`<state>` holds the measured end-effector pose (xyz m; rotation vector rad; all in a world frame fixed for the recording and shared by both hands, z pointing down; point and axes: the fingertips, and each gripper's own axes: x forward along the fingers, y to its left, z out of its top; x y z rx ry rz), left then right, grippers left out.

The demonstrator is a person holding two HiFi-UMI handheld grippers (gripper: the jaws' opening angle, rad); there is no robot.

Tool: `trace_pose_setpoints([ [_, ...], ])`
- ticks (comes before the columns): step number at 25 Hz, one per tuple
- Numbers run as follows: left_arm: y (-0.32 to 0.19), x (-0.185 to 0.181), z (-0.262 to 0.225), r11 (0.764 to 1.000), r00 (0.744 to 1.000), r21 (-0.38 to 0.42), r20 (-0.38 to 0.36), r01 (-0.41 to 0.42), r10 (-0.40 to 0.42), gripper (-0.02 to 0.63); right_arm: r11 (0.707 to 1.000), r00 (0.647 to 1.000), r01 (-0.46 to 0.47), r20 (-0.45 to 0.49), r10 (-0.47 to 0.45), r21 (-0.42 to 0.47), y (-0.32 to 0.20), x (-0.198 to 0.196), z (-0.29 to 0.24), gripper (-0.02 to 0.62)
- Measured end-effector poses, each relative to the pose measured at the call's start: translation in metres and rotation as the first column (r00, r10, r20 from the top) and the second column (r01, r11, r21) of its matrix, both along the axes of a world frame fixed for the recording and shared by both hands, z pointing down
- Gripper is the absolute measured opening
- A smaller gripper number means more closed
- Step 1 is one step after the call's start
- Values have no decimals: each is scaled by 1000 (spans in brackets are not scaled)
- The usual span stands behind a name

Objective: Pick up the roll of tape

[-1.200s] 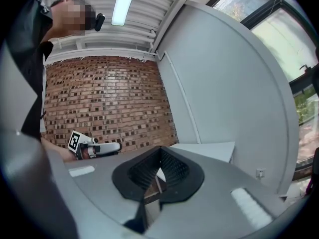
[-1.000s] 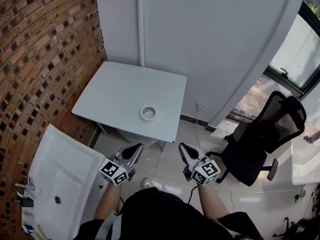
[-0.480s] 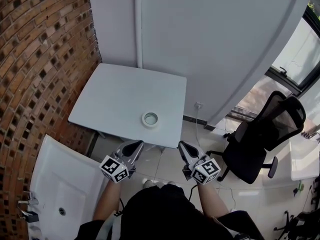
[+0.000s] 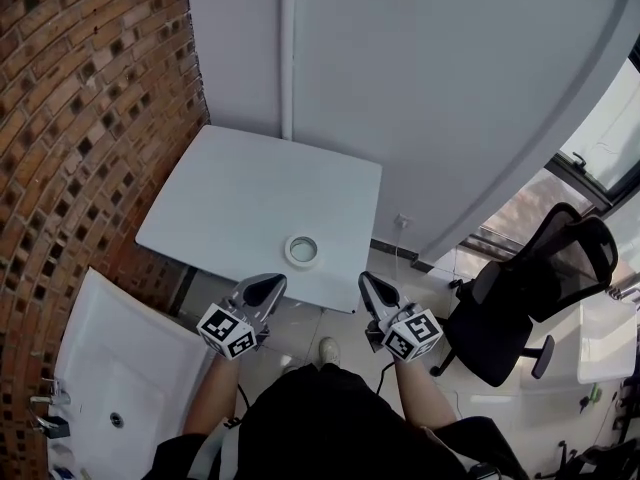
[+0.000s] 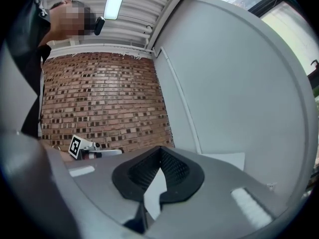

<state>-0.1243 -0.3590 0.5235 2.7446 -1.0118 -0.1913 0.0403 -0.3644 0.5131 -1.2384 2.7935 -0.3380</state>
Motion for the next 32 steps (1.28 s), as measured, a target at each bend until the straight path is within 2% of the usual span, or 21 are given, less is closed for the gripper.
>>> trace_pose_setpoints([
  [7, -42, 15, 0, 1000, 998, 8, 57, 25, -25, 2, 998, 998, 47, -40, -46, 42, -40, 4, -4, 5],
  [13, -75, 27, 24, 996, 998, -87, 59, 8, -2, 2, 996, 995, 63, -75, -58, 61, -64, 4, -3, 5],
  [16, -84, 36, 45, 990, 990, -141, 136, -19, 39, 3, 997, 994, 69, -87, -65, 44, -71, 5, 4, 5],
  [18, -90, 45, 67, 979, 974, -198, 209, -48, 90, 5, 997, 994, 72, -87, -69, 34, -74, 7, 7, 5],
  [19, -93, 49, 78, 972, 962, -226, 247, -58, 115, 11, 997, 994, 75, -87, -72, 28, -74, 8, 9, 5],
  [20, -96, 53, 90, 966, 949, -249, 285, -64, 137, 45, 997, 993, 79, -88, -76, 22, -75, 9, 11, 5],
  [26, -117, 66, 155, 937, 860, -350, 469, -25, 198, 91, 996, 990, 90, -104, -92, -27, -77, 11, 26, 5],
  [29, -117, 73, 182, 919, 778, -391, 564, -45, 278, 137, 995, 989, 93, -112, -96, -38, -78, 13, 31, 5],
  [32, -115, 81, 205, 904, 673, -420, 646, -81, 361, 143, 994, 988, 96, -119, -101, -50, -79, 16, 37, 5],
])
